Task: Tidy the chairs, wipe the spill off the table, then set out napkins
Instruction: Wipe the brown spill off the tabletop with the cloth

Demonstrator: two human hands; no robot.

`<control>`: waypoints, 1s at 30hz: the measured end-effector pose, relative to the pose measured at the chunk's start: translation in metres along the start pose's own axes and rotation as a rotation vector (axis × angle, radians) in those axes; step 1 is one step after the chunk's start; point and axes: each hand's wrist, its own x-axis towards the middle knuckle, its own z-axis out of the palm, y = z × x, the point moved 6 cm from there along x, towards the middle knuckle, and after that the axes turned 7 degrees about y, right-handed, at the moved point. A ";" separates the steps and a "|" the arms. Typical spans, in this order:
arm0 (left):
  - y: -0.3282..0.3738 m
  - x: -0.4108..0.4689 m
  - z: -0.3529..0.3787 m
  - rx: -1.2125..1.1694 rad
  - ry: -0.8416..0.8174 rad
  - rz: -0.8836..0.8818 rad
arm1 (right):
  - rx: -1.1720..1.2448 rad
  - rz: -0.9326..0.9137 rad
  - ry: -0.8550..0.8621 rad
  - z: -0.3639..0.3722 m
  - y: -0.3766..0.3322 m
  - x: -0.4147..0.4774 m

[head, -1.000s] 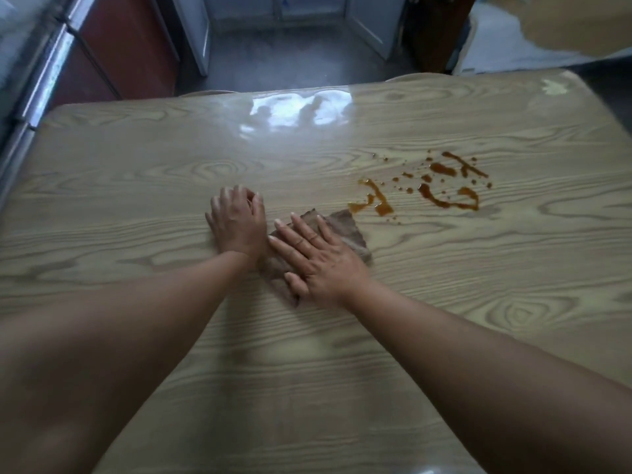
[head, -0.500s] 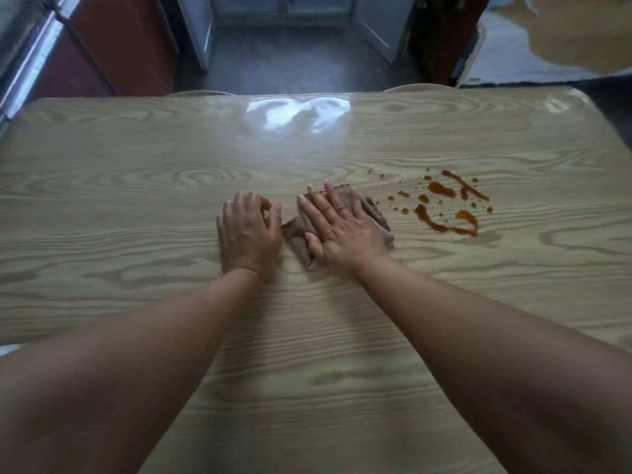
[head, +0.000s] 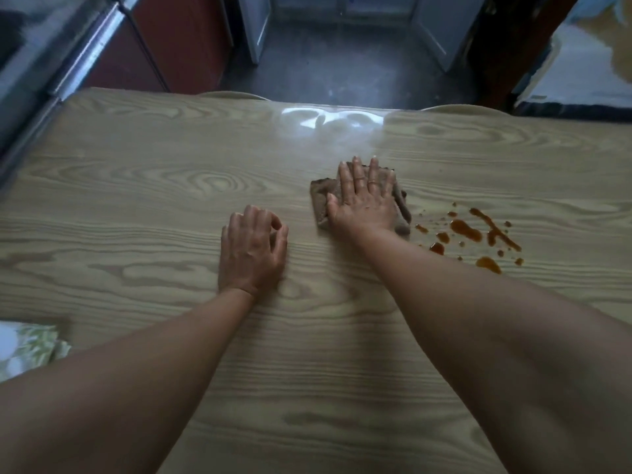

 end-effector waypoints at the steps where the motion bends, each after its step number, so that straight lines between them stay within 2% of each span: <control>1: 0.000 0.001 0.000 0.000 0.004 0.003 | 0.004 -0.003 0.005 -0.001 0.004 0.005; 9: 0.001 0.000 0.000 0.007 -0.003 0.001 | 0.019 0.093 0.025 -0.001 0.025 0.016; 18: 0.003 -0.001 -0.001 -0.007 -0.018 0.014 | 0.078 0.166 0.008 0.003 0.024 -0.048; 21: 0.004 -0.004 -0.002 -0.029 -0.040 -0.006 | 0.079 0.096 0.005 0.004 0.003 -0.084; 26: 0.023 -0.019 -0.001 -0.065 -0.075 -0.242 | 0.049 -0.126 0.028 0.006 -0.017 -0.138; 30: 0.062 -0.037 0.001 -0.154 -0.070 -0.188 | 0.029 -0.274 0.044 0.010 -0.005 -0.164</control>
